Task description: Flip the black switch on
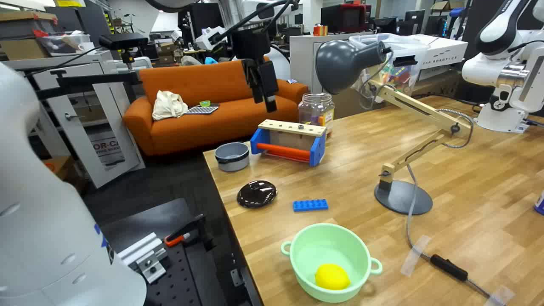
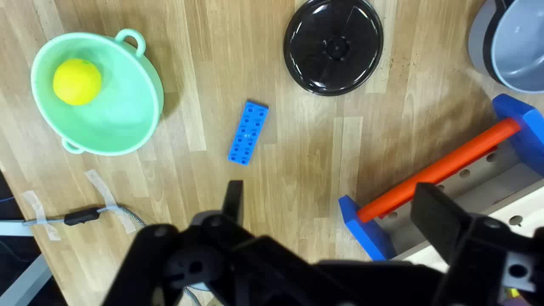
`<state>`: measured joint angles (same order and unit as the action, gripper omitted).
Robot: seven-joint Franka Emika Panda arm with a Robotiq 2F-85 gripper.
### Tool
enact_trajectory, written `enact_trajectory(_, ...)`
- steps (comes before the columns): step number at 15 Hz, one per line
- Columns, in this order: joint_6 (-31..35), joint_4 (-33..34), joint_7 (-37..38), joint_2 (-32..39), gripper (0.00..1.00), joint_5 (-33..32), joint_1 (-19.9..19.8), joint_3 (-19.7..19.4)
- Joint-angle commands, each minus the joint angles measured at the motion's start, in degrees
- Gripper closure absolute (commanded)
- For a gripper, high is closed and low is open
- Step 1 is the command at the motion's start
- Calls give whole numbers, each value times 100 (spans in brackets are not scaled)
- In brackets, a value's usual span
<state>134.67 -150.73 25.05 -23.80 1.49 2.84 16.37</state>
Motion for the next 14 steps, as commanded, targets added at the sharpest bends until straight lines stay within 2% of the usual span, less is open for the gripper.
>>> enact_trajectory(1, -14, 6, 30, 6, 0, -46, 81, -85)
enact_trajectory(9, 145, -5, 33, 14, 0, -138, 17, -120)
enact_trajectory(14, 309, 89, 373, 141, 0, -388, -372, -309)
